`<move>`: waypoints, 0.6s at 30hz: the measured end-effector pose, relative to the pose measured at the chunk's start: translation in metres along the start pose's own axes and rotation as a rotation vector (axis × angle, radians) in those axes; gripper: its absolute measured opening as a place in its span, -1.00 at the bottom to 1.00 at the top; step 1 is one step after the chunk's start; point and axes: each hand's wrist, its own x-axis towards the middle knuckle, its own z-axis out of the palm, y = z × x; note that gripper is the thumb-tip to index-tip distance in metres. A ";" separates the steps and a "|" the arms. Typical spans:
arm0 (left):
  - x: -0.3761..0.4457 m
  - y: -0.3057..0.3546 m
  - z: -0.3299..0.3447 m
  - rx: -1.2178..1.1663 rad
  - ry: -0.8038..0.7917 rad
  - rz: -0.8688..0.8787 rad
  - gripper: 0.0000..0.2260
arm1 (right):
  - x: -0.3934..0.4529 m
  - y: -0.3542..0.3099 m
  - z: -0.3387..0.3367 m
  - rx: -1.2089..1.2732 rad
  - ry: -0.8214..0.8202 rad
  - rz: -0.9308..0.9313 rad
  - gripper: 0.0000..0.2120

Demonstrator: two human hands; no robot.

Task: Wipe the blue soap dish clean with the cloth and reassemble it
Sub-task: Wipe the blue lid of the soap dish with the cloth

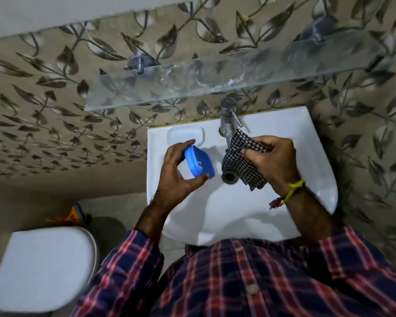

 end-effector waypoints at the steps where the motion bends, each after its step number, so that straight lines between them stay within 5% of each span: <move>1: -0.001 0.002 0.001 0.040 -0.018 0.012 -0.23 | 0.002 0.000 -0.004 0.032 -0.010 -0.002 -0.87; 6: -0.001 0.007 0.012 0.280 -0.177 0.106 -0.21 | 0.008 0.002 -0.010 -0.023 -0.033 -0.083 -0.89; 10: 0.004 0.007 0.020 0.268 -0.129 0.115 -0.28 | 0.008 0.005 -0.006 -0.080 -0.112 -0.087 -0.86; 15: 0.005 0.008 0.024 0.056 -0.054 -0.042 -0.26 | 0.005 0.008 -0.009 -0.167 -0.136 -0.110 -0.74; 18: 0.008 0.015 0.031 -0.404 0.018 -0.316 -0.40 | 0.007 0.004 -0.009 -0.148 -0.108 -0.092 -0.77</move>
